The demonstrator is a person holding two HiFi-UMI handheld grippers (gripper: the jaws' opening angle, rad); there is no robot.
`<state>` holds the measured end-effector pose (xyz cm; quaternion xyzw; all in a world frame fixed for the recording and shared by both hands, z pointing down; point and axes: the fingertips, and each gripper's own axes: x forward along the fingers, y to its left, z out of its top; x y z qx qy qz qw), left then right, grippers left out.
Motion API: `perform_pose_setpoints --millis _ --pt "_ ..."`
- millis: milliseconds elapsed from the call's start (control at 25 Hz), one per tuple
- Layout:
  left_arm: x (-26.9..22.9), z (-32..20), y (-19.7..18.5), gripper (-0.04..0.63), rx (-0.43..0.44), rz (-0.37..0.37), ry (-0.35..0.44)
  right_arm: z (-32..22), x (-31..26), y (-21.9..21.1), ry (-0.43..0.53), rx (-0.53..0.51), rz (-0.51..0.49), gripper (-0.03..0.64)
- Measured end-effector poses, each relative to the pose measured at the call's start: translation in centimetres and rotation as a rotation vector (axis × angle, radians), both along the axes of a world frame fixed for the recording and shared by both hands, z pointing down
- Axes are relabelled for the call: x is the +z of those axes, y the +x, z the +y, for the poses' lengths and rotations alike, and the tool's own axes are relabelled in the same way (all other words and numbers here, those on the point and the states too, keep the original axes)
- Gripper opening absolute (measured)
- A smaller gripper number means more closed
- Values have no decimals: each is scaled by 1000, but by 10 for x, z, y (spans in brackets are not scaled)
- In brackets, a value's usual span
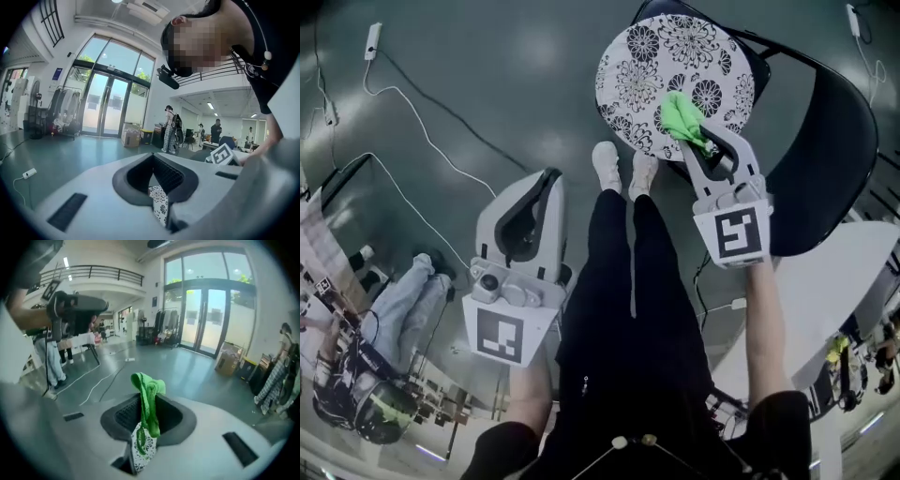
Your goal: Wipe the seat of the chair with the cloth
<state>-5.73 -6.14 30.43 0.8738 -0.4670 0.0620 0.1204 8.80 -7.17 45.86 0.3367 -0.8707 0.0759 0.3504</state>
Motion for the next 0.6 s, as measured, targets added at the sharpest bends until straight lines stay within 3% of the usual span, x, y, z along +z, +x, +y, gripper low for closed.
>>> perform_pose_setpoints --millis 200,360,480,600 --pt "-57 -1 7 5 53 -21 83 16 -111 -10 153 117 -93 81" --pt "-126 14 15 5 92 -12 153 33 -221 -9 313 284 -257 81" --pt "-175 27 19 5 132 -4 205 53 -294 -14 440 297 -256 81" --pt "-207 38 27 5 159 -5 230 75 -341 -13 504 322 -275 81"
